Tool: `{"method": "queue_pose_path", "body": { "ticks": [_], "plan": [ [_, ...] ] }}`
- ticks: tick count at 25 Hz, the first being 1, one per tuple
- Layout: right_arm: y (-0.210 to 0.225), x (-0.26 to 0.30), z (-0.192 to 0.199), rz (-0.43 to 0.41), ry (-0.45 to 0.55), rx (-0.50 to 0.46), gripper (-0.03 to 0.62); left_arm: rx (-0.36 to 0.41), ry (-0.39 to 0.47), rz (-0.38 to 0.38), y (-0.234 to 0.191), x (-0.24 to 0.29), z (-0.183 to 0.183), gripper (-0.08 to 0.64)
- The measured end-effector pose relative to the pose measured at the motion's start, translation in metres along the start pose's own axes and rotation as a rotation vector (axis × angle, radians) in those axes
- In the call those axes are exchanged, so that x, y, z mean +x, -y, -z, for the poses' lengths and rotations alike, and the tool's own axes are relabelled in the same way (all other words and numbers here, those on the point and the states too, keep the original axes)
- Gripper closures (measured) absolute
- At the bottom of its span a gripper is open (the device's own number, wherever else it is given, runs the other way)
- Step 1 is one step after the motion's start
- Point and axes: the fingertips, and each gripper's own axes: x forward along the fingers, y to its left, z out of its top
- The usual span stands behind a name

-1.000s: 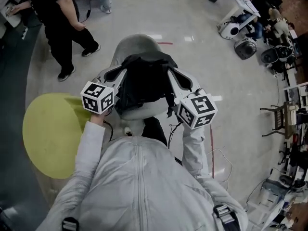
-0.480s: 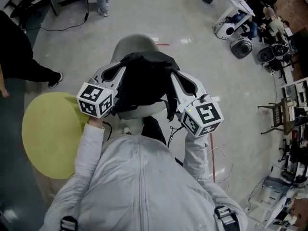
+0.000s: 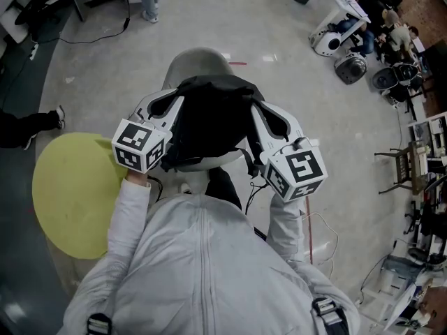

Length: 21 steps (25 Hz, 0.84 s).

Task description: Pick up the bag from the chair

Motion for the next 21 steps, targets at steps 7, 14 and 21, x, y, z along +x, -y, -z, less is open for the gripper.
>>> {"method": "queue_pose_path", "body": {
  "ticks": [7, 14, 21],
  "plan": [
    [-0.004, 0.004, -0.004, -0.015, 0.008, 0.007, 0.558, -0.011, 0.002, -0.003, -0.008, 0.002, 0.001, 0.531],
    [-0.006, 0.008, -0.002, -0.012, -0.008, 0.006, 0.558, -0.009, -0.027, 0.006, -0.013, 0.005, 0.010, 0.531],
    [0.002, 0.009, 0.003, -0.013, -0.017, 0.022, 0.558, -0.025, -0.051, 0.016, -0.011, 0.016, 0.019, 0.531]
  ]
}}
